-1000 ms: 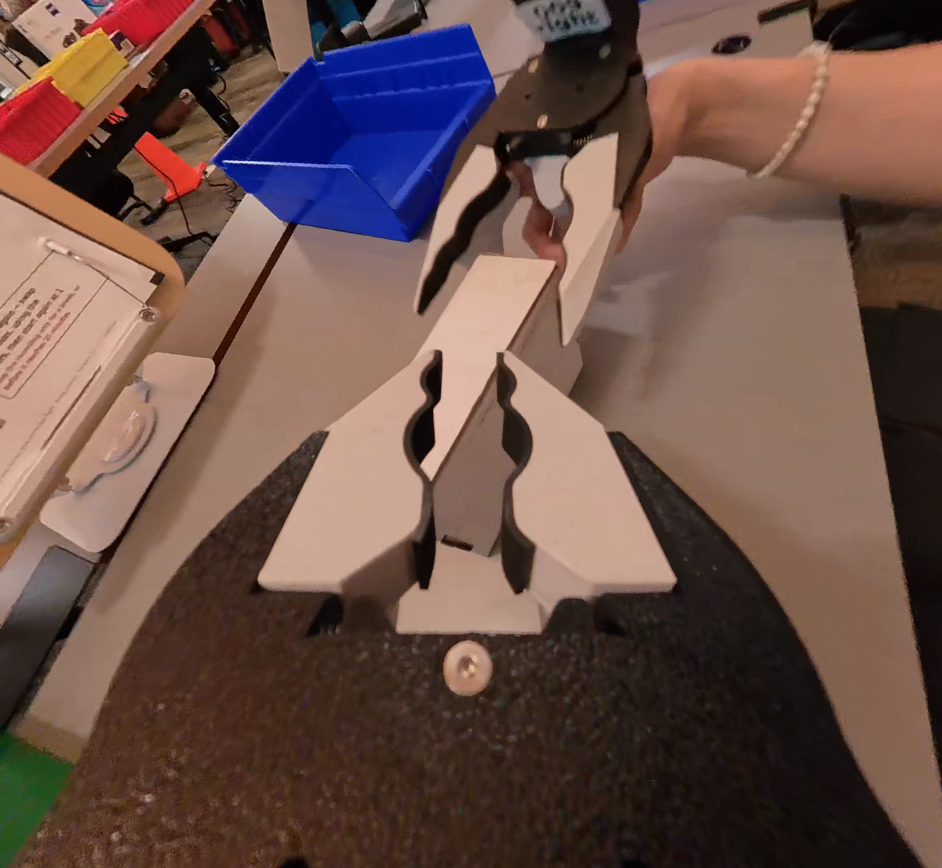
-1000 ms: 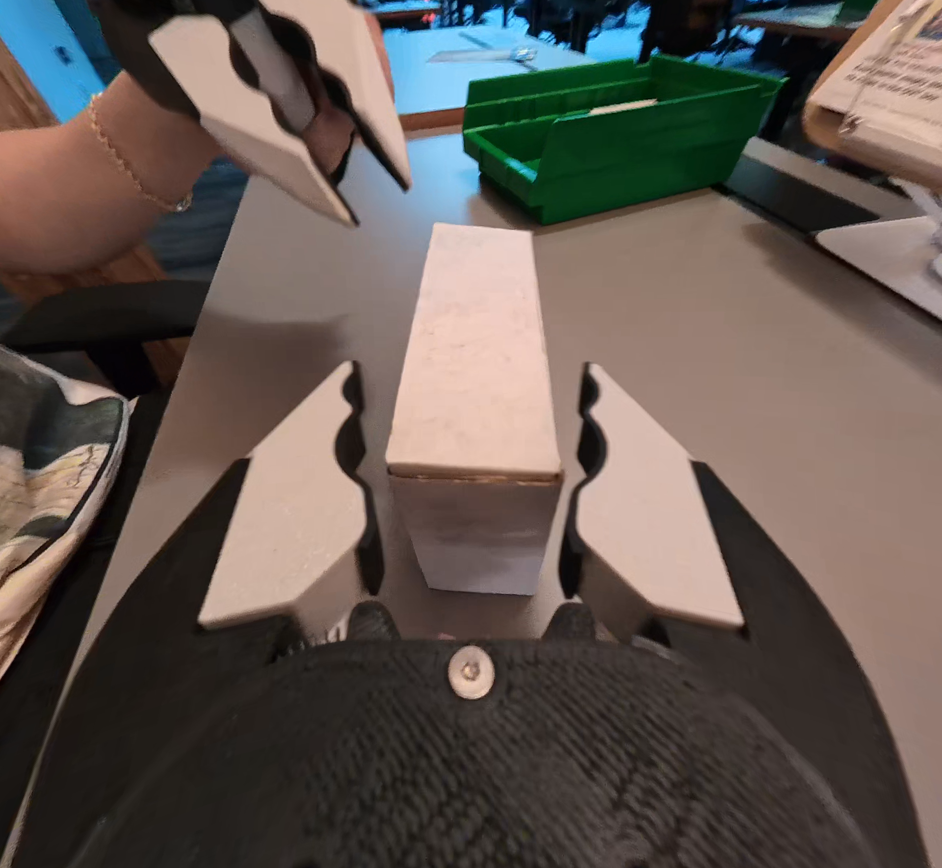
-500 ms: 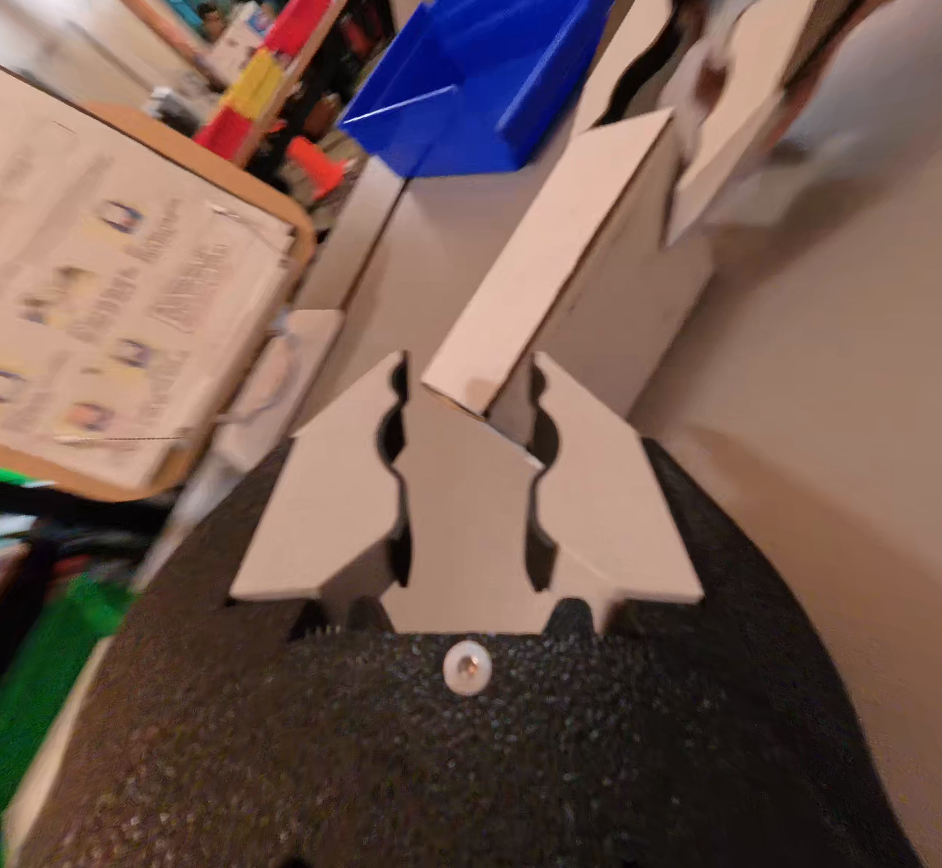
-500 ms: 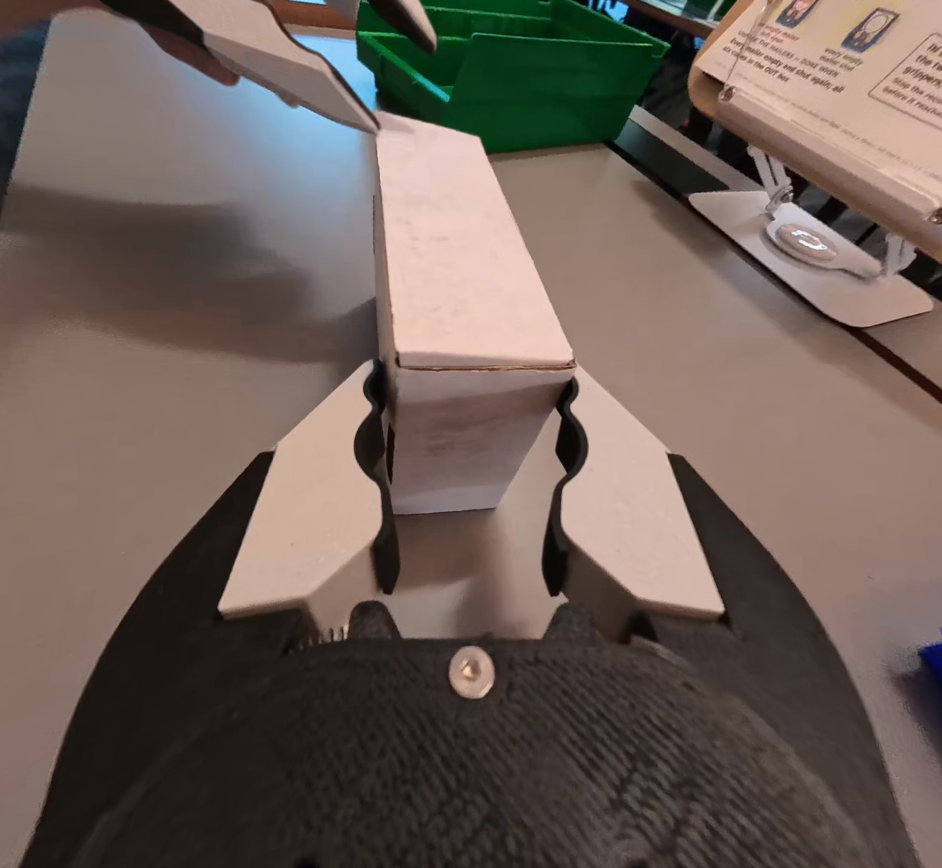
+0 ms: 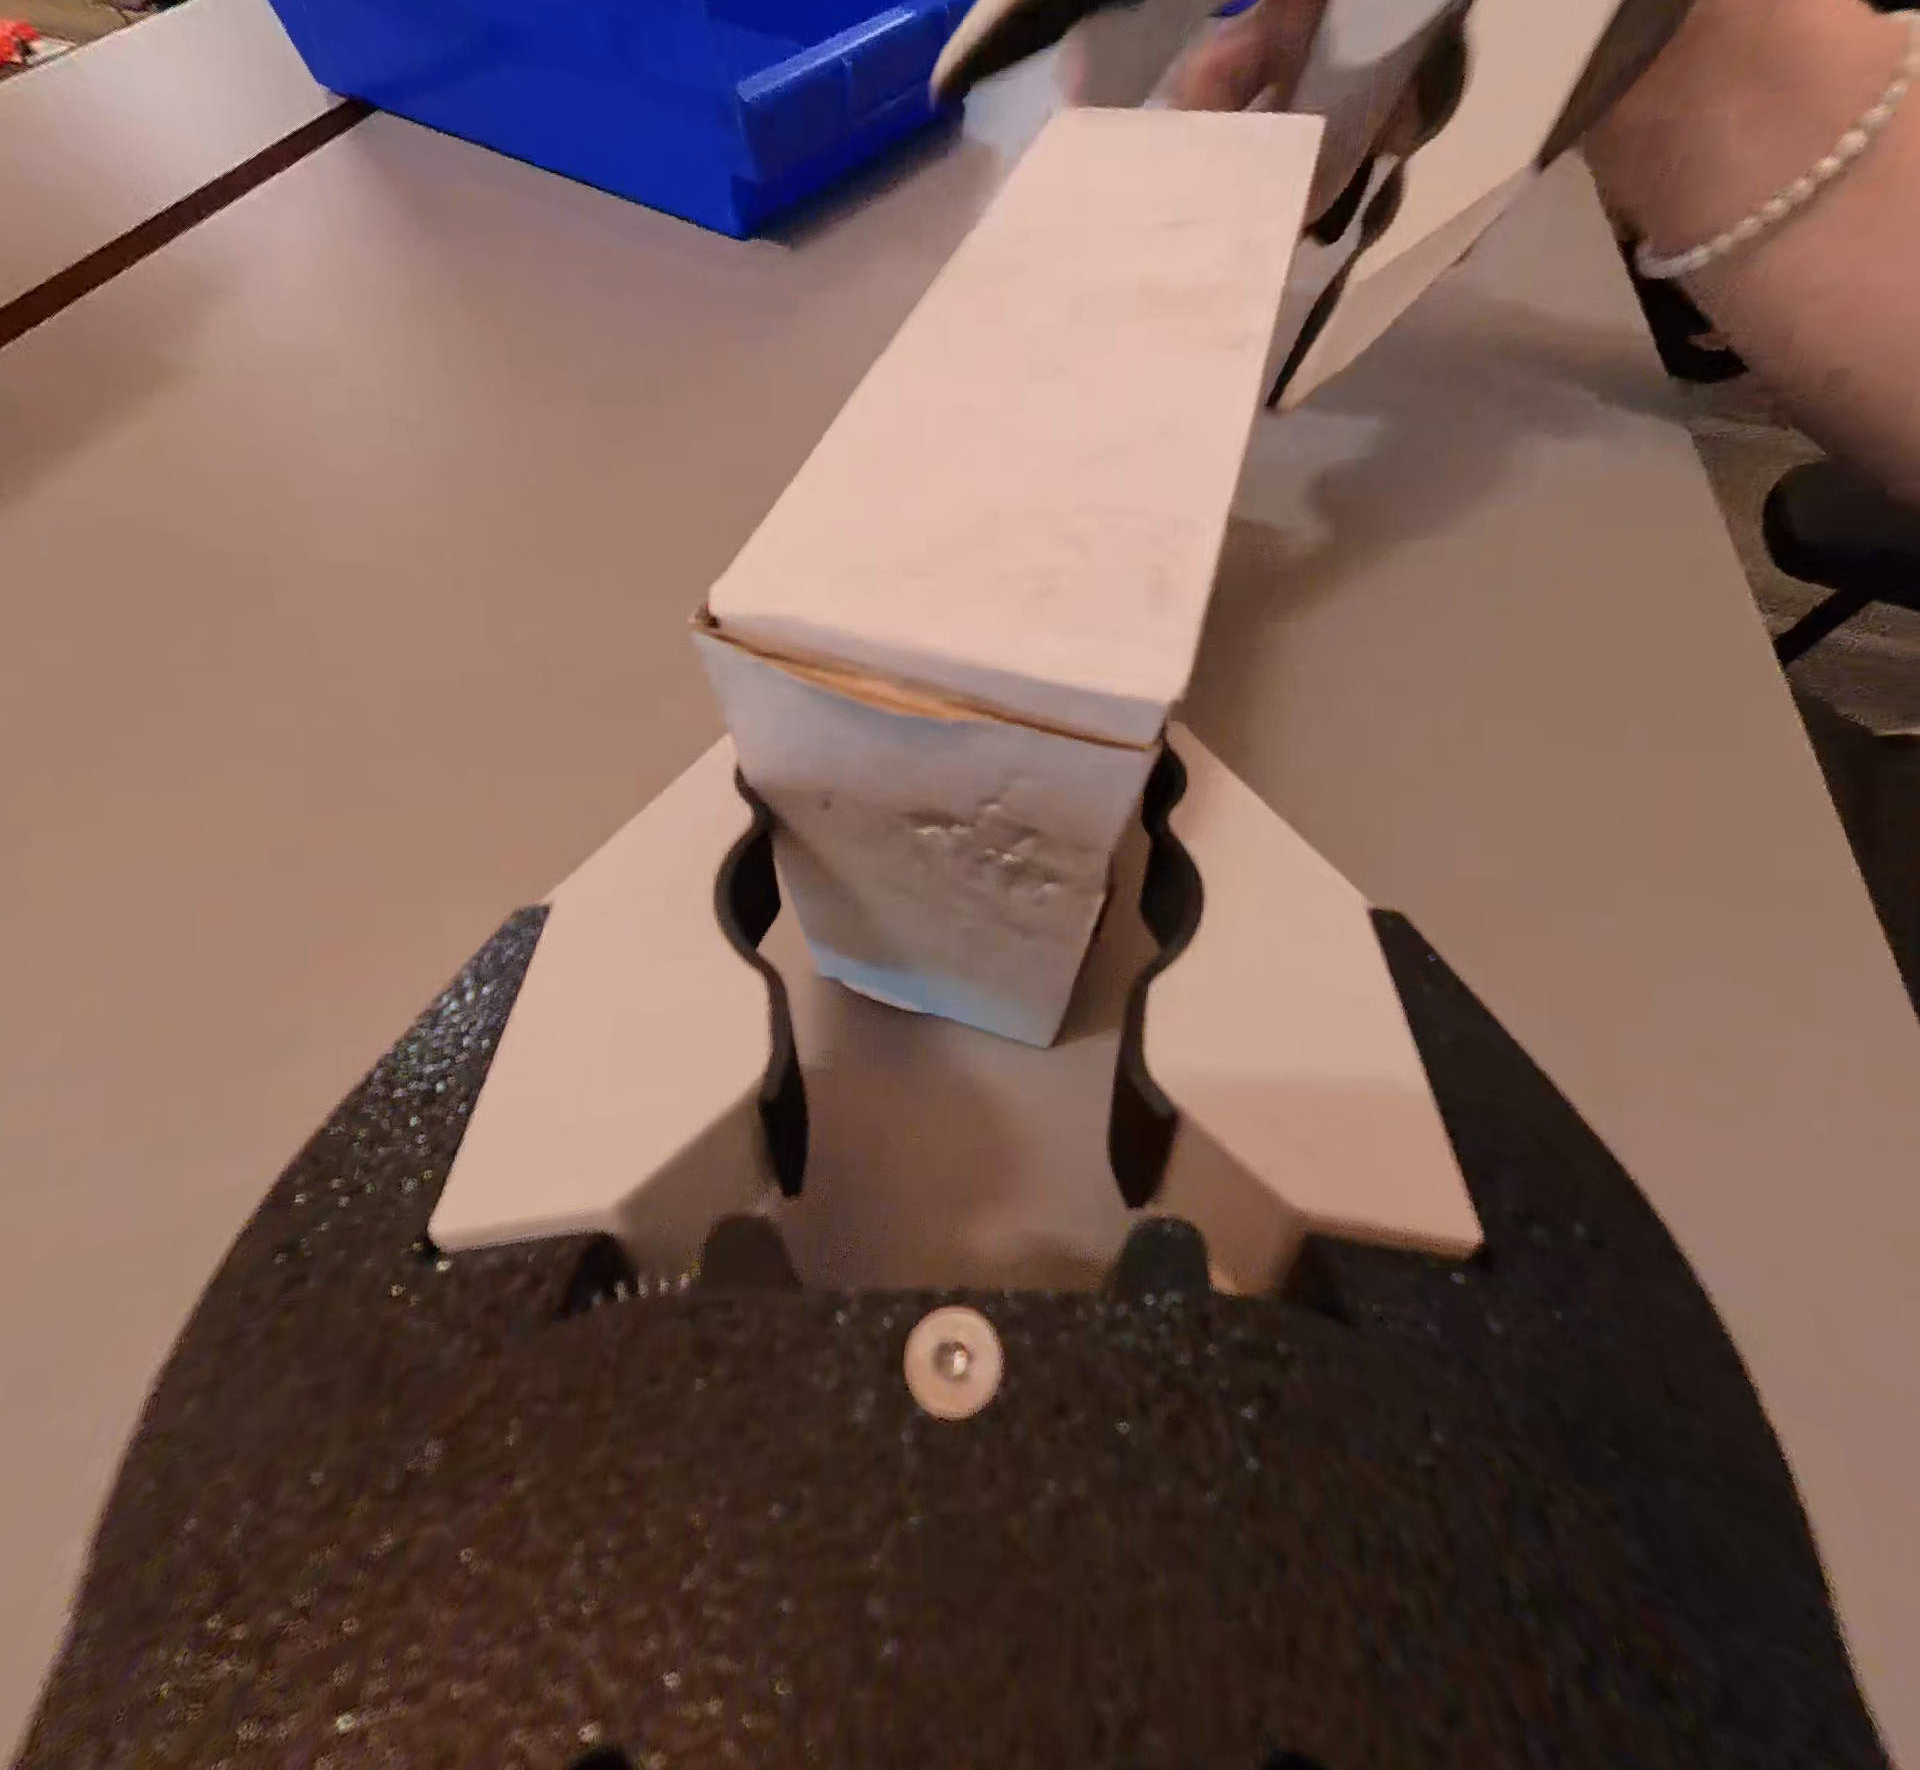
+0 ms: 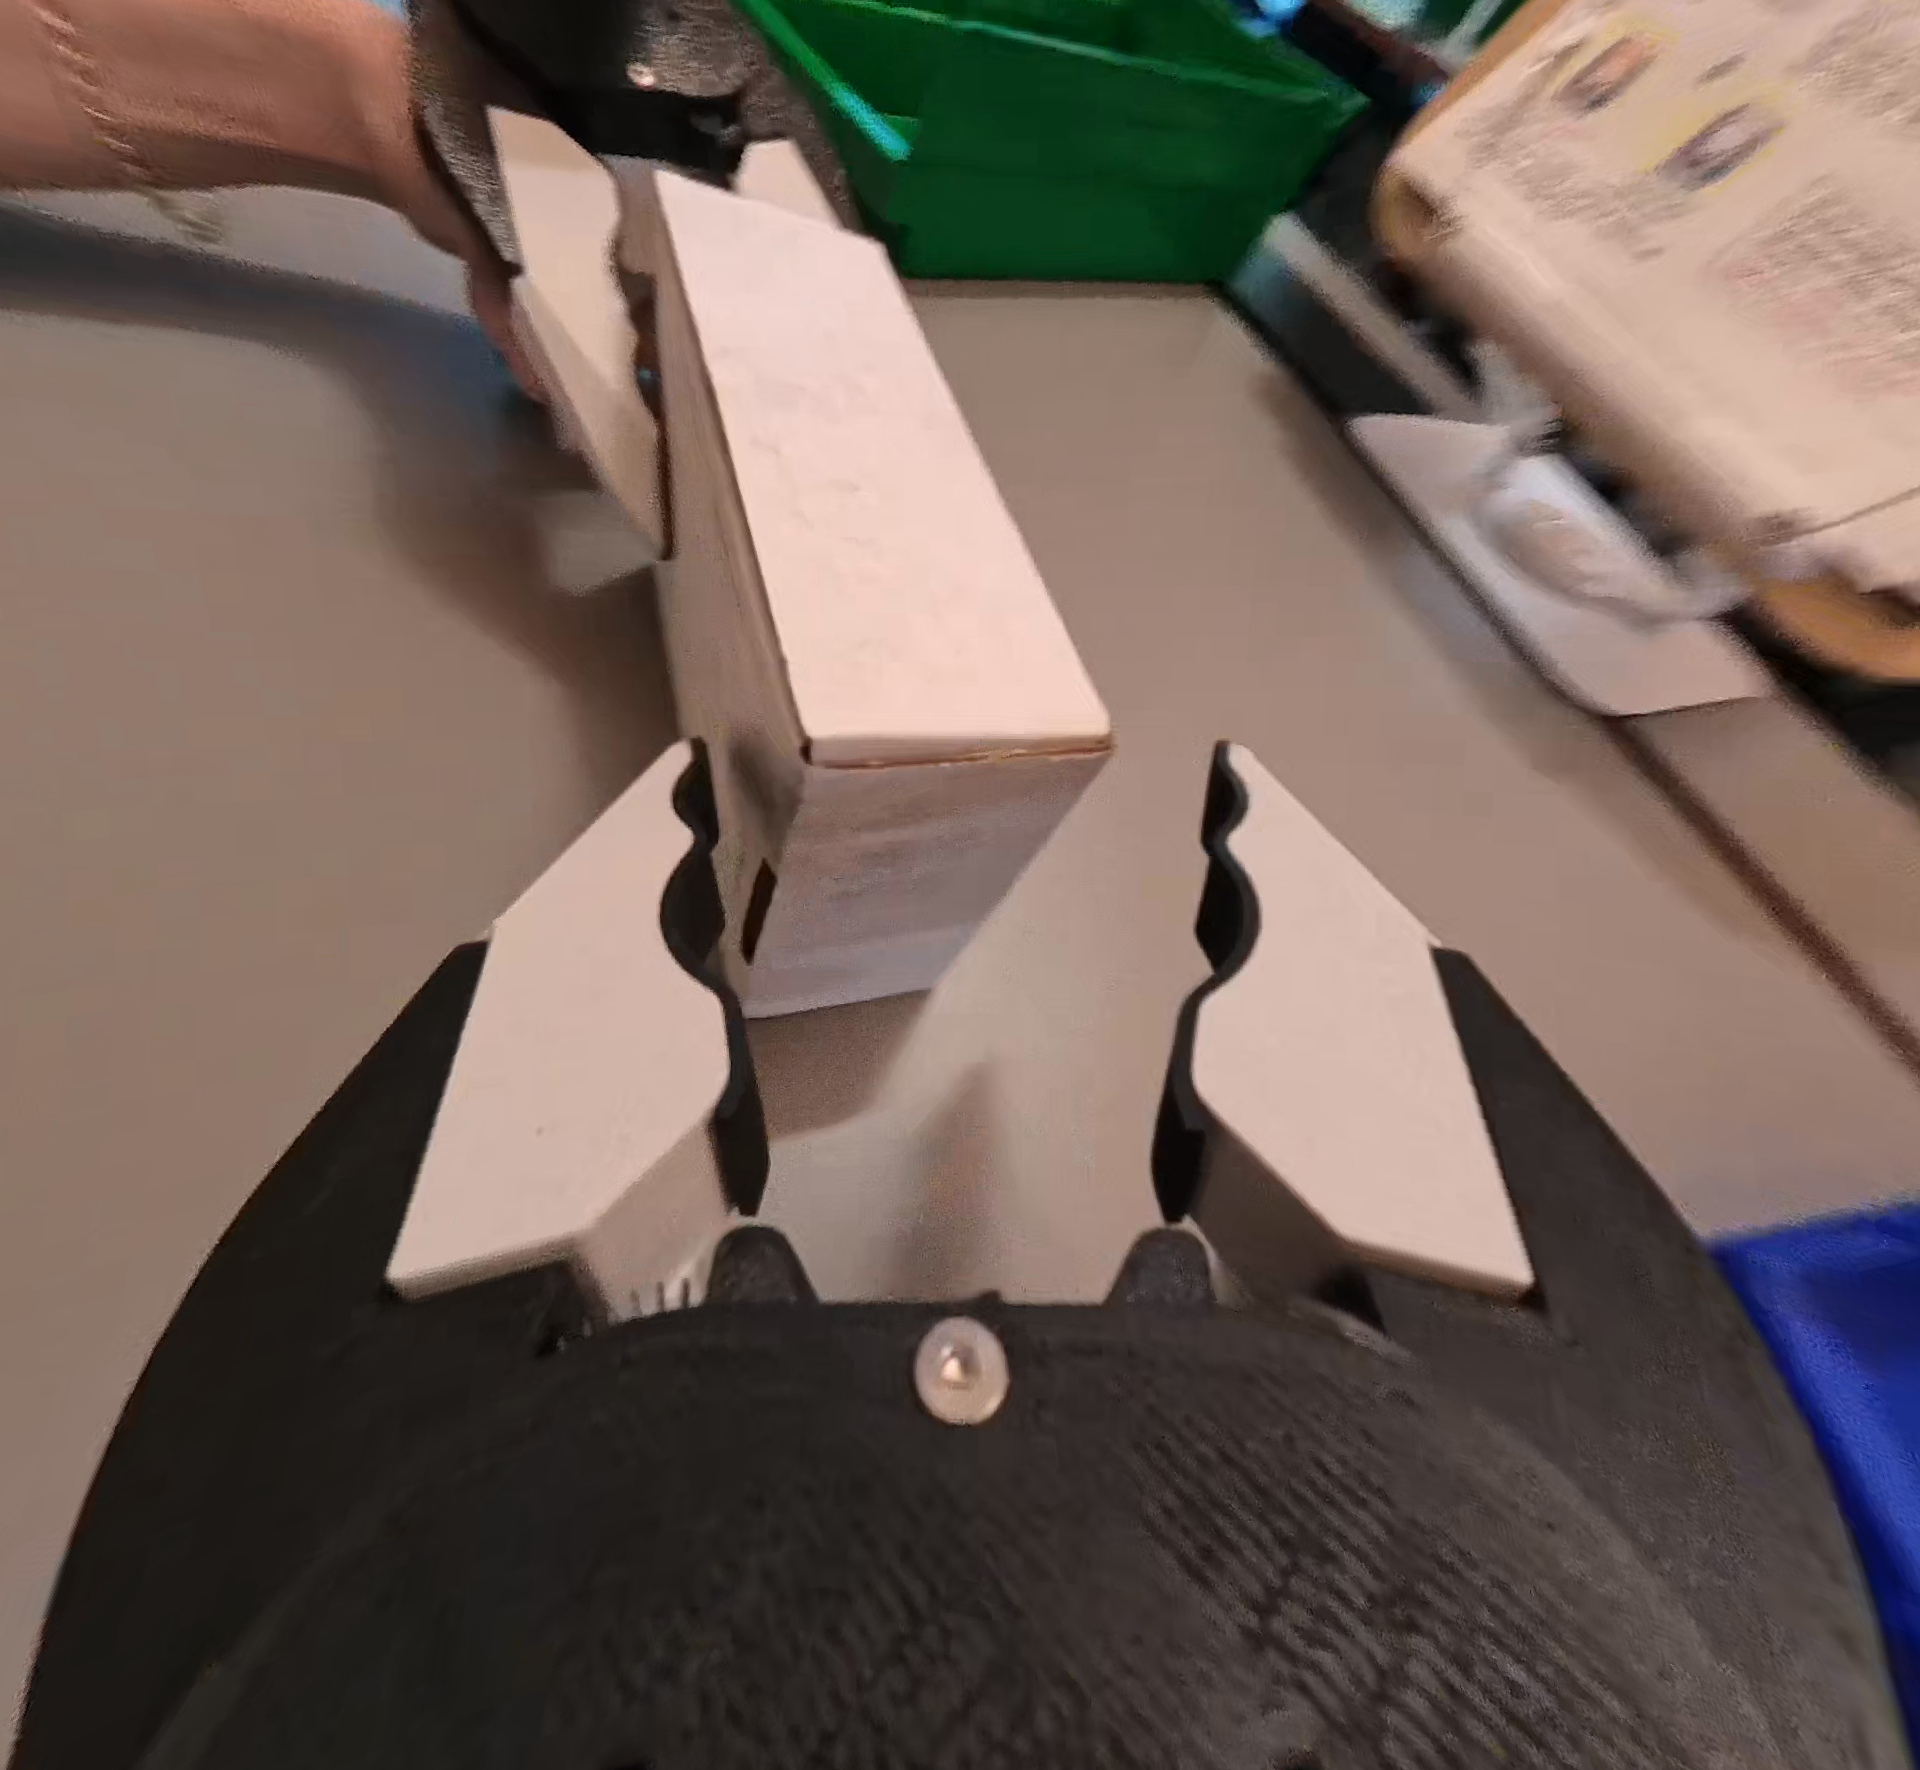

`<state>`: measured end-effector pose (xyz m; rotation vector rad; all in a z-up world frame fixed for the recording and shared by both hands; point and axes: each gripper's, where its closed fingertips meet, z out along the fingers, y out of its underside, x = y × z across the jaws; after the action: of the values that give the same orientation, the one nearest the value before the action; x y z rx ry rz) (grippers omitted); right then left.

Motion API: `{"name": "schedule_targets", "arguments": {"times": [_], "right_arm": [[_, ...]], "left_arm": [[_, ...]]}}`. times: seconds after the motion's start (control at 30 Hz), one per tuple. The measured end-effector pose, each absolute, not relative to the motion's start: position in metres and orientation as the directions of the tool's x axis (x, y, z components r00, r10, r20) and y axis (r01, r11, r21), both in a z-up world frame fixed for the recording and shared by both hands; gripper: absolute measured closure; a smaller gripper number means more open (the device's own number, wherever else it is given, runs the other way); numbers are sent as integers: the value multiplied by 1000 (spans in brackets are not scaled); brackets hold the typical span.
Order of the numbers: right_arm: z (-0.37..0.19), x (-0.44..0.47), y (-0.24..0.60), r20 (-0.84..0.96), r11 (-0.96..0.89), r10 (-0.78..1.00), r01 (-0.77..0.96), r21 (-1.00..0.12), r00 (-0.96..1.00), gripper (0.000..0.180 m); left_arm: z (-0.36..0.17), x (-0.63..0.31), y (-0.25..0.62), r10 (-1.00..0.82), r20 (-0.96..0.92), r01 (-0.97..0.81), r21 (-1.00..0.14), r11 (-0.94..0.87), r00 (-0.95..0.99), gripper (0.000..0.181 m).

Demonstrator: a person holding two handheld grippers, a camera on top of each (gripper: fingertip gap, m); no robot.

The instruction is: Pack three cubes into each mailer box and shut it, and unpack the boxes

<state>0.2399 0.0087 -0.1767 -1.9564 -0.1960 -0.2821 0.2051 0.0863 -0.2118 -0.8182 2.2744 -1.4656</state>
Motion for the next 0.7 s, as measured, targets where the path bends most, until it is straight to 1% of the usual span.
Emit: {"name": "schedule_targets", "arguments": {"times": [0.03, 0.07, 0.1, 0.13, 0.17, 0.23, 0.3, 0.33, 0.37, 0.4, 0.47, 0.57, 0.67, 0.7], "right_arm": [[-164, 241, 4, 371, -390, -38, 328, -860, 928, 89], [-146, 236, 3, 461, -375, -76, 403, -835, 884, 97], [-127, 228, 3, 544, -347, -108, 481, -805, 832, 110], [-112, 218, 6, 613, -326, -118, 552, -767, 781, 117], [-105, 211, 10, 666, -332, -110, 604, -724, 738, 123], [-110, 204, 18, 742, -408, -31, 669, -621, 670, 137], [-124, 207, 22, 783, -482, 63, 706, -519, 619, 137], [-128, 208, 25, 797, -499, 87, 719, -484, 597, 137], [-131, 207, 27, 800, -506, 112, 727, -465, 589, 142], [-132, 205, 29, 796, -509, 130, 729, -458, 591, 146], [-135, 200, 33, 790, -513, 164, 735, -444, 591, 148], [-144, 202, 32, 796, -553, 211, 741, -381, 567, 148], [-142, 202, 33, 797, -557, 209, 738, -379, 567, 150], [-140, 202, 33, 800, -556, 209, 741, -376, 563, 153]], "left_arm": [[-212, 206, 86, -621, 43, -296, -903, 311, -783, 113], [-212, 206, 86, -623, 31, -290, -903, 318, -781, 113], [-212, 206, 86, -624, 18, -281, -903, 326, -781, 113], [-212, 205, 86, -624, 13, -278, -903, 328, -781, 113], [-213, 206, 86, -624, 17, -281, -903, 327, -781, 113], [-213, 206, 86, -623, 25, -286, -902, 323, -782, 113], [-213, 206, 86, -623, 21, -283, -902, 325, -782, 113], [-213, 206, 86, -625, 19, -282, -903, 325, -780, 113], [-213, 206, 86, -627, 18, -283, -903, 325, -779, 113], [-213, 206, 86, -627, 17, -282, -903, 325, -779, 113], [-213, 206, 86, -627, 16, -281, -903, 326, -779, 113], [-213, 206, 87, -628, 18, -283, -902, 325, -778, 114], [-213, 206, 87, -628, 16, -282, -902, 326, -778, 114], [-213, 206, 87, -629, 14, -281, -902, 327, -778, 114]]}}
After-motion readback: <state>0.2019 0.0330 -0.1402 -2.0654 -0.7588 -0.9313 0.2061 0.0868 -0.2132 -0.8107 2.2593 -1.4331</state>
